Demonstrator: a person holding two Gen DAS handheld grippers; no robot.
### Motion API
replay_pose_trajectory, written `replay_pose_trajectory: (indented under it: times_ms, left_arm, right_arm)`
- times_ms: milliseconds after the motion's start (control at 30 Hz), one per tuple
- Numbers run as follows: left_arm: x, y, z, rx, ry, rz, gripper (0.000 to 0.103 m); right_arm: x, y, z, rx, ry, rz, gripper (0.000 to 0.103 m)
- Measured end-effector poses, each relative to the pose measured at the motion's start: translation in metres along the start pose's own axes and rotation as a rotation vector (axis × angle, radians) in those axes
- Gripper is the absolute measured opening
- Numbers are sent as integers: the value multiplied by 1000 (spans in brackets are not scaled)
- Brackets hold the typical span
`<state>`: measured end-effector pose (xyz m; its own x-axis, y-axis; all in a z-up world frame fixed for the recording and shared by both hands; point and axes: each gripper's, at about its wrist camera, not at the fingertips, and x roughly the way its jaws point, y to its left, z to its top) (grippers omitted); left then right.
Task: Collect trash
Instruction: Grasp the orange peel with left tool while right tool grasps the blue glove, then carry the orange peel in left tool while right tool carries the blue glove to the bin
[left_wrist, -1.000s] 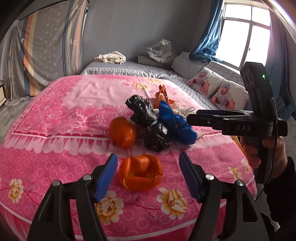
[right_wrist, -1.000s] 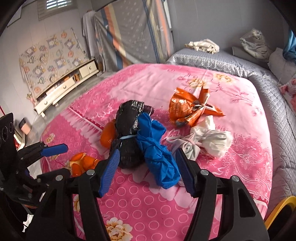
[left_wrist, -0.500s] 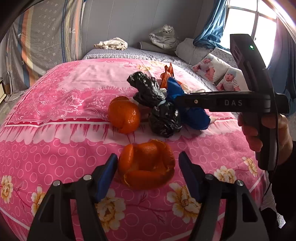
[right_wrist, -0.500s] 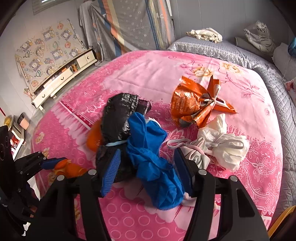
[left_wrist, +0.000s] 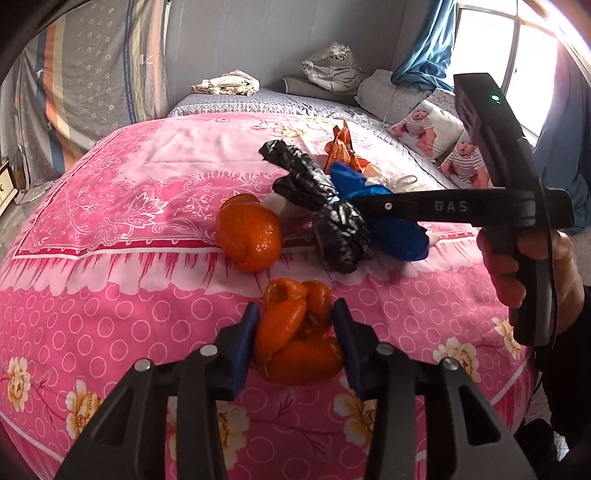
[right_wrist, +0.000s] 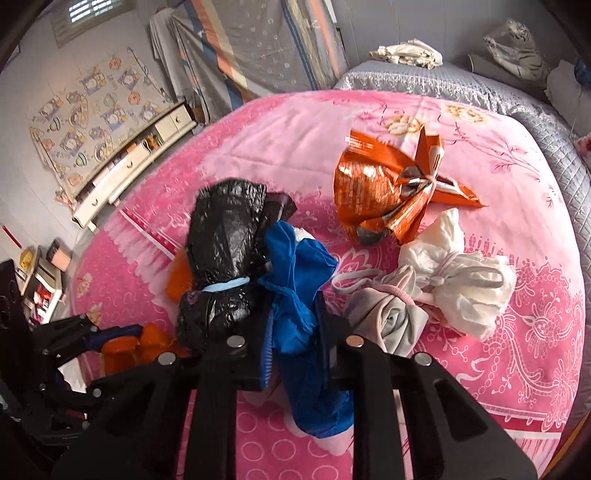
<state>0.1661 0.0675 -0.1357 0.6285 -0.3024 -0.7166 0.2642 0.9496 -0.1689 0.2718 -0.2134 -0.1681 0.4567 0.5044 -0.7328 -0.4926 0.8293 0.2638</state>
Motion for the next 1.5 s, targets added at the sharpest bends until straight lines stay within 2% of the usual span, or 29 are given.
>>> replay_pose_trajectory:
  times_ms: [200,367,600,900,1267,1500]
  left_arm:
    - [-21,4,2,-25,-59,2,38]
    - [-42,7,7,-44,-121,8,38]
    - [-61,4,13,-44,-171,24,38]
    - [-77,-9,21,-31,-222,29,38]
    - [-100,-43,32,2,-290,-16,38]
    - [-94,-72,44,51,-289,-64,38]
  right_arm:
    - [-29,-3,1,39,-52,77,17]
    - [-55,-1,-1,56,-107,91,17]
    - [-98,-4,-8,81,-201,79,17]
    - [-137,-12,-19,118,-279,68,17]
    - [-186,-18,-42,161,-383,69,17]
    - [-213,-32,-52,182,-423,33,17]
